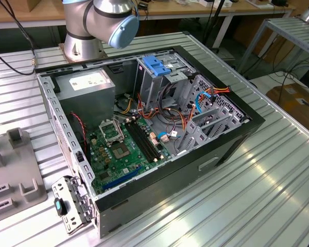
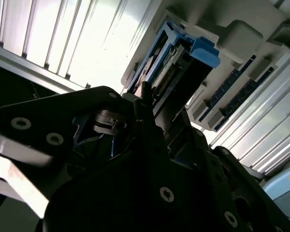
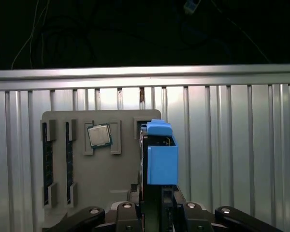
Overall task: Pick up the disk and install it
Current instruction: 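Pick up the disk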
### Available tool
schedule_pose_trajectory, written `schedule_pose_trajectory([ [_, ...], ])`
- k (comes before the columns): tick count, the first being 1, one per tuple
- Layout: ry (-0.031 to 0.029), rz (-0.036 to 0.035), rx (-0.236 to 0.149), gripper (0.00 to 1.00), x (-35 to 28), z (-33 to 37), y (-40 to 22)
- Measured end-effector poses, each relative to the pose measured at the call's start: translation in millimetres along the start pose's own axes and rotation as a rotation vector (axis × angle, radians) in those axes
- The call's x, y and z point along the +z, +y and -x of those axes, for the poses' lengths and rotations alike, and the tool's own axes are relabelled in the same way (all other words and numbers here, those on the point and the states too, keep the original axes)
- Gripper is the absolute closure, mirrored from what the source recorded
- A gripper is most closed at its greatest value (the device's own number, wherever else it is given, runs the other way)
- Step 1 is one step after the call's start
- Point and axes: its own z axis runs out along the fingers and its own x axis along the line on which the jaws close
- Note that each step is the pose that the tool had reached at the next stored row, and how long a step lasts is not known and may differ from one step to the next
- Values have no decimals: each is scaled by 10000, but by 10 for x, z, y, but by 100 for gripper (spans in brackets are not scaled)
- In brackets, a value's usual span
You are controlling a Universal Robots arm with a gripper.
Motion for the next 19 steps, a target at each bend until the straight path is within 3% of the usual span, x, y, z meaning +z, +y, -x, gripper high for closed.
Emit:
schedule_pose_trajectory([
  [12, 1, 2, 1, 65, -13, 0, 0],
  [16, 7, 2, 0, 65, -55, 1, 0],
  [19, 8, 2, 0, 65, -128, 2, 1],
])
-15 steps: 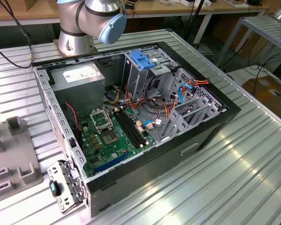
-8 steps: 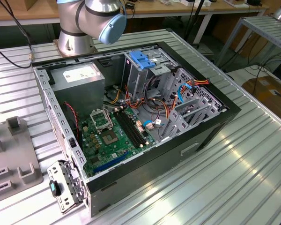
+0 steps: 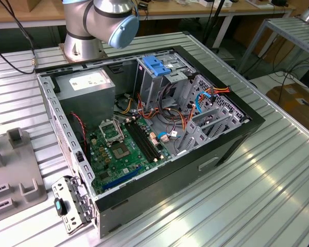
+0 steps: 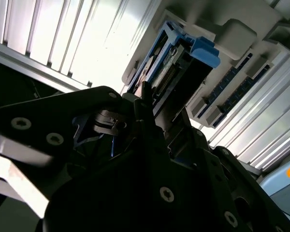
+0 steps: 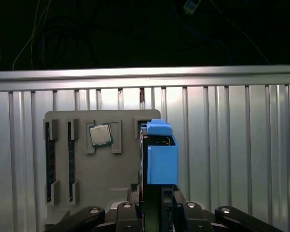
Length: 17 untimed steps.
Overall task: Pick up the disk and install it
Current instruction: 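Pick up the disk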
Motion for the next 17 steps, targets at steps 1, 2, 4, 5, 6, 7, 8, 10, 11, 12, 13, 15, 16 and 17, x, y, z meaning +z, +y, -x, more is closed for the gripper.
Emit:
schedule_pose_trajectory([
  [1, 2, 0, 0, 65, -59, 1, 1],
  [2, 3, 0, 0, 65, -103, 2, 1],
  [4, 7, -1, 0, 65, -190, 3, 2],
  [5, 8, 0, 0, 65, -246, 4, 3],
  [6, 11, -1, 1, 65, -287, 6, 3],
  [7, 12, -1, 0, 65, -313, 6, 4],
  [8, 12, -2, 0, 65, -326, 6, 4],
  [10, 12, -1, 0, 65, -329, 6, 4],
  [11, 13, -1, 0, 65, -330, 6, 4],
  [12, 12, -2, 0, 65, -330, 6, 4],
  [13, 13, -1, 1, 65, -331, 6, 4],
  [15, 14, 1, 0, 65, -355, 7, 4],
  [16, 14, 1, 0, 65, -371, 8, 4],
  [17, 14, 0, 0, 65, -384, 9, 5],
])
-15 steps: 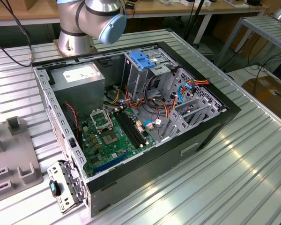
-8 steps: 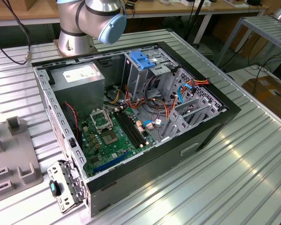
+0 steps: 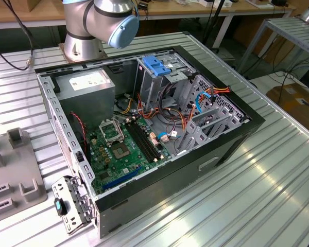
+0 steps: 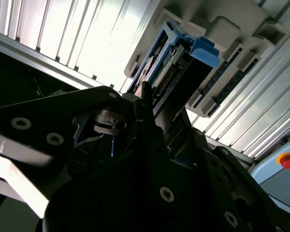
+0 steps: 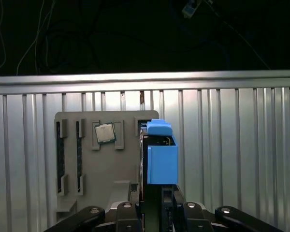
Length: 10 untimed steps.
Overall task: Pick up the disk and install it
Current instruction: 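Pick up the disk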
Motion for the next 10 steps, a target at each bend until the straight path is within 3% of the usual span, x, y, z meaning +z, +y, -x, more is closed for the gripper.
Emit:
schedule_pose_trajectory([
  [10, 4, -2, 0, 65, -178, 21, 3],
])
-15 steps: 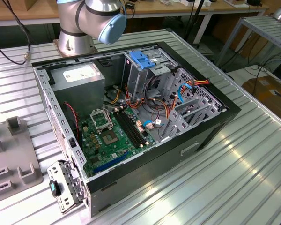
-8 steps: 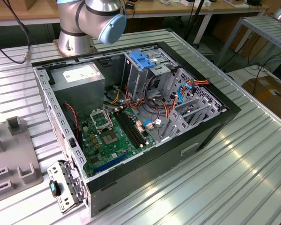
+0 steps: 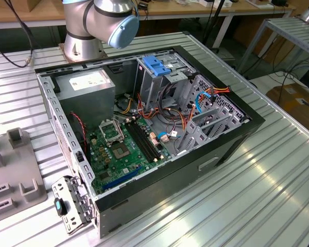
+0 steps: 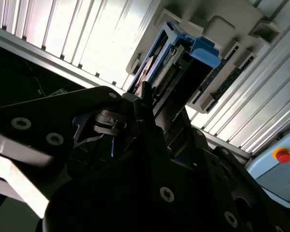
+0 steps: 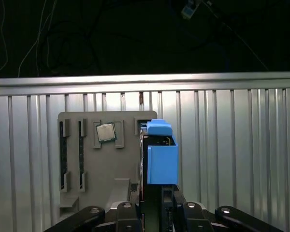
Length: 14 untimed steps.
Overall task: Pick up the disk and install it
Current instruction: 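Pick up the disk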
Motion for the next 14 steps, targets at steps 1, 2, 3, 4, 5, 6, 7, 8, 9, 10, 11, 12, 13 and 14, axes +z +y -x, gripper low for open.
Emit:
schedule_pose_trajectory([
  [1, 0, 0, 0, 65, -15, 1, 0],
  [2, 1, 0, 0, 65, -28, 2, 1],
  [3, 1, 1, 0, 65, -44, 4, 1],
  [4, 1, 0, 0, 65, -57, 6, 1],
  [5, 1, 0, 0, 65, -77, 7, 1],
  [6, 1, 1, 0, 65, -94, 9, 1],
  [7, 1, 0, 1, 65, -110, 10, 2],
  [8, 1, 0, 1, 65, -122, 10, 2],
  [9, 1, 1, 0, 65, -140, 10, 2],
  [10, 1, 1, 0, 65, -152, 11, 2],
  [11, 1, 1, 0, 65, -169, 11, 3],
  [12, 1, 0, 0, 65, -187, 12, 3],
  [13, 1, 0, 0, 65, -198, 12, 3],
  [14, 1, 0, 0, 65, -204, 12, 3],
])
